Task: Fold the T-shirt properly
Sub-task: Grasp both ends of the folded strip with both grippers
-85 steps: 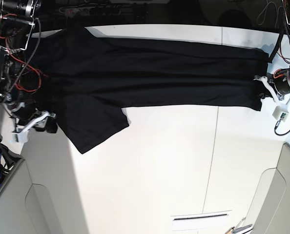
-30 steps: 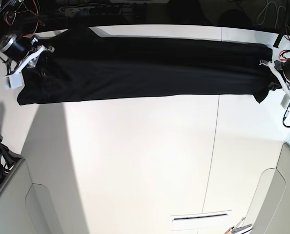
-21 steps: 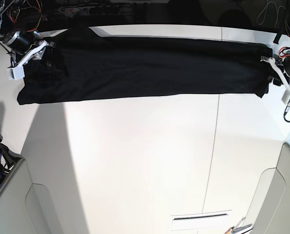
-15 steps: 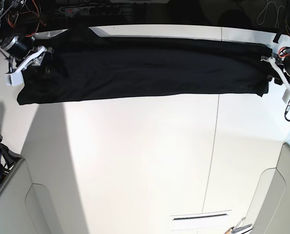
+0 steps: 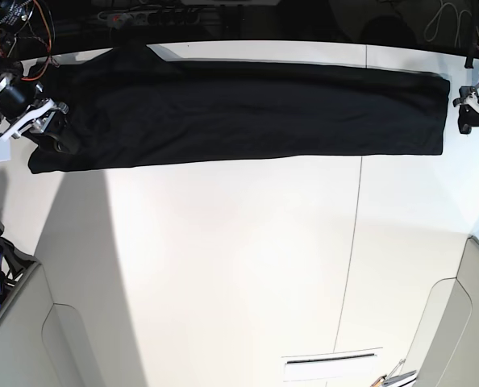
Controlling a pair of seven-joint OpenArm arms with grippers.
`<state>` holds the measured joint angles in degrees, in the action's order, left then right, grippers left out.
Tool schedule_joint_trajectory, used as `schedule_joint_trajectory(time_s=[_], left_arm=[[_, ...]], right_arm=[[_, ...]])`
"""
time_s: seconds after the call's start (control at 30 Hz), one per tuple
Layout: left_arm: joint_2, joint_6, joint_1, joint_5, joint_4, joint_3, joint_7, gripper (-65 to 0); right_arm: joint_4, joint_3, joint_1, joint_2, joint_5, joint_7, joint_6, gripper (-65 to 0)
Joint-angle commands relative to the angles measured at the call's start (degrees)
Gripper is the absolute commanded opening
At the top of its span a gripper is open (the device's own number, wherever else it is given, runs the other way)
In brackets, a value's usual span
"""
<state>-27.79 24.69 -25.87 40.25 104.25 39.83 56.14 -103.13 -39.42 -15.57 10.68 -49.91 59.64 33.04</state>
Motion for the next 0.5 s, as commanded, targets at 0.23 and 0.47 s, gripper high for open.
schedule_joint_trajectory(time_s=[0.23,0.47], left_arm=[[1.1,0.2,0.2,1.0,-2.1,0.5,-5.1,-17.4],[1.1,1.7,0.2,6.8,-8.6,0.5,-6.6,-17.4]], right_arm=[[-0.8,2.6,-0.2,-3.0,-2.0,-0.3,0.7,-62.5],[3.6,7.1,-0.2,-3.5,4.9,-4.2,0.7,-65.0]])
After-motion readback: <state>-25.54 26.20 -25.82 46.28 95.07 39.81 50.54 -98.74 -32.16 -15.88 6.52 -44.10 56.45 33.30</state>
